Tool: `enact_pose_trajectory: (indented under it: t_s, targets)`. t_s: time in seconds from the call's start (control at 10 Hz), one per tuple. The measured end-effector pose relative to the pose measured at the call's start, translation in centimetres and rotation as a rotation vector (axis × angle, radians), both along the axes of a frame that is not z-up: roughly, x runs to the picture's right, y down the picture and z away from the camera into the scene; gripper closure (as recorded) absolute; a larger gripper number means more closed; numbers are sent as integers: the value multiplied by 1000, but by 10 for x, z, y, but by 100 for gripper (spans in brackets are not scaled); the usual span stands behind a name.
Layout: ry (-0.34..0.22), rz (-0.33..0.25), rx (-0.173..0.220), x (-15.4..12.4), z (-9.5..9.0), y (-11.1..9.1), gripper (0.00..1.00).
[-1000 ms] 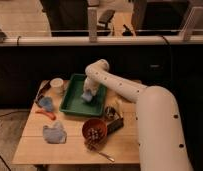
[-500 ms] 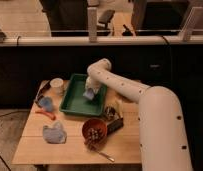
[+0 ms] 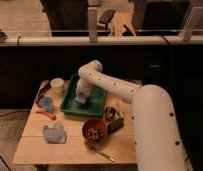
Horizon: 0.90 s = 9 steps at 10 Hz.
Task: Wipe tray with sponge
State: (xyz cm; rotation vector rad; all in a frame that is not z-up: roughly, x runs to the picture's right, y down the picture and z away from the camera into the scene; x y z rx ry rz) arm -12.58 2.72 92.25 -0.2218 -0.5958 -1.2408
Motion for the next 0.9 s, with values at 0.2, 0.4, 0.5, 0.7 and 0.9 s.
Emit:
enact_pose_trajectory:
  t_s: [0.2, 0.4, 0.5, 0.7, 0.9]
  targets:
    - [-20, -68, -29, 1, -17, 22, 99]
    - [2, -95, -43, 16, -25, 28, 99]
    - [29, -110, -52, 31, -27, 31, 99]
    - [95, -99, -64, 56, -26, 30, 99]
    - [150, -54, -44, 72, -13, 15, 99]
